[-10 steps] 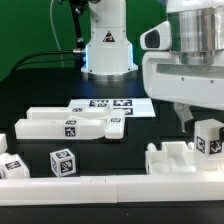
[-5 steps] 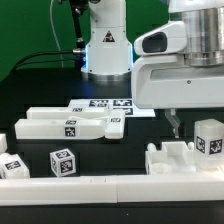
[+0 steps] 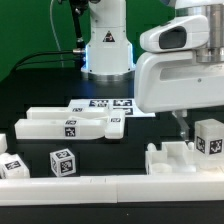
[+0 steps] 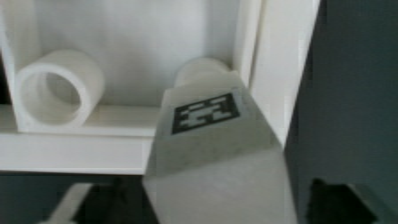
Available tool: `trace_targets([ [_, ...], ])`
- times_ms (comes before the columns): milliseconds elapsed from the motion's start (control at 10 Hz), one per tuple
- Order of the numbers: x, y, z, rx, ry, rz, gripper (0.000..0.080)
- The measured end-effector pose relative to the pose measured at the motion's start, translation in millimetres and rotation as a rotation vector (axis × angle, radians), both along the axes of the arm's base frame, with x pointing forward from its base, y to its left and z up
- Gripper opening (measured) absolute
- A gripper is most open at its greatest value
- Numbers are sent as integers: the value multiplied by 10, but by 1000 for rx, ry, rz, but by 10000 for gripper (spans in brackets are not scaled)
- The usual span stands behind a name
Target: Assemble chair
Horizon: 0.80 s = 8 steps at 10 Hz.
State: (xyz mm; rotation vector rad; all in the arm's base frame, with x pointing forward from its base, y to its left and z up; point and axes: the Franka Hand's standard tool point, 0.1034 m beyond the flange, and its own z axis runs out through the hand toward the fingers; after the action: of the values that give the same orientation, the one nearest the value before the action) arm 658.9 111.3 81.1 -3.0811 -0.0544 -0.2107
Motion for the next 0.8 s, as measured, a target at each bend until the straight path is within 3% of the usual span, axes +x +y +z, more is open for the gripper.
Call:
trace_targets([
  [100, -1, 4, -2, 14, 6, -102, 344],
  [200, -1, 2, -5, 23, 10, -166, 284],
  [500, 65, -42, -18, 52, 28, -424, 284],
  [800, 11, -96, -35, 110, 53, -1075, 284],
])
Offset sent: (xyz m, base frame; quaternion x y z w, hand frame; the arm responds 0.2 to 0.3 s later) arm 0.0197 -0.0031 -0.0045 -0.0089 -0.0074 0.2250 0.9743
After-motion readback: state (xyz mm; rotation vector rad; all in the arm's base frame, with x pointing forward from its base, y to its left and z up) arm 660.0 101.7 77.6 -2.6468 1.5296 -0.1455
